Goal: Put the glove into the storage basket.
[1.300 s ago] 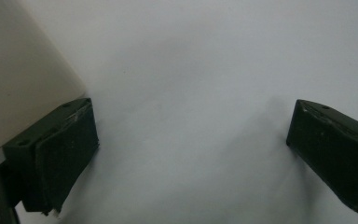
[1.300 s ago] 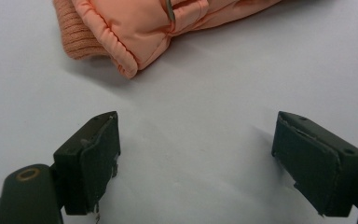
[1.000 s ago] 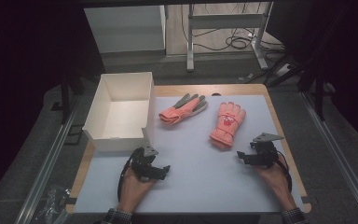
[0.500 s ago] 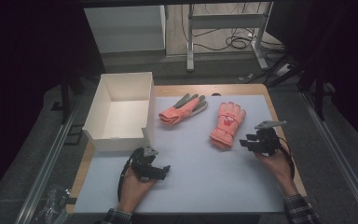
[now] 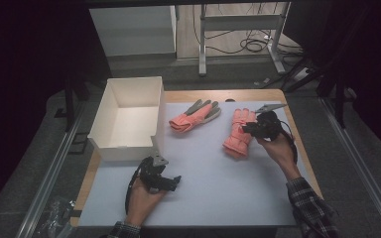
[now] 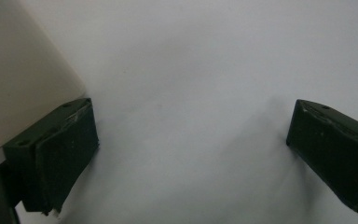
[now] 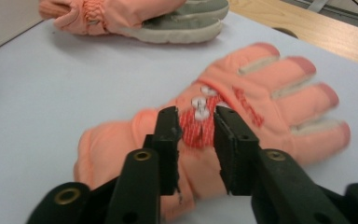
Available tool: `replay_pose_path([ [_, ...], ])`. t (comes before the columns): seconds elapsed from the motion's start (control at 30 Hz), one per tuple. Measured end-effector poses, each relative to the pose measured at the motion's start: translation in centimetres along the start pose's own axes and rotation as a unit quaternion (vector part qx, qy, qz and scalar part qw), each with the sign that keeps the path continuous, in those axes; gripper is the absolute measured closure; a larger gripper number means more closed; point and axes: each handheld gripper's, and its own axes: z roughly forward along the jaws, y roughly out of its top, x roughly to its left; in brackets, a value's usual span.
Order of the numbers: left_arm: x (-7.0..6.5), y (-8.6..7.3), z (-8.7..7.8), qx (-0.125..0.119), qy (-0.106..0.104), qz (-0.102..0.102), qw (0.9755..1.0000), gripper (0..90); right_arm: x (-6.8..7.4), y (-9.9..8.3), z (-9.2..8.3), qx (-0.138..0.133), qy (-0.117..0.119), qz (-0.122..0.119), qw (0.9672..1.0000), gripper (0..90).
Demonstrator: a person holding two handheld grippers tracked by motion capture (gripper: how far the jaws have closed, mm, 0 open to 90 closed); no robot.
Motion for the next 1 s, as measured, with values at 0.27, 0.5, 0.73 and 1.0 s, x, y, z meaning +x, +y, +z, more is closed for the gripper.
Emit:
replay_pose_path([
  [0.27,0.0,0.0,0.0,0.0,0.0,0.0,1.0,1.8,1.0,2.4,2.7,0.006,-0.004,-0.016,0.9998,61.8],
  [0.5,0.0,0.0,0.0,-0.001,0.0,0.0,1.0,1.8,1.3,3.3,6.0,0.036,0.008,-0.025,0.999,75.7],
  [0.73,0.0,0.0,0.0,-0.001,0.0,0.0,1.0,1.8,1.8,2.5,7.2,0.065,-0.01,-0.062,0.9959,75.7],
  [1.0,0.0,0.0,0.0,0.0,0.0,0.0,1.0,1.8,1.6,1.5,5.1,0.059,-0.012,-0.057,0.9966,75.5],
])
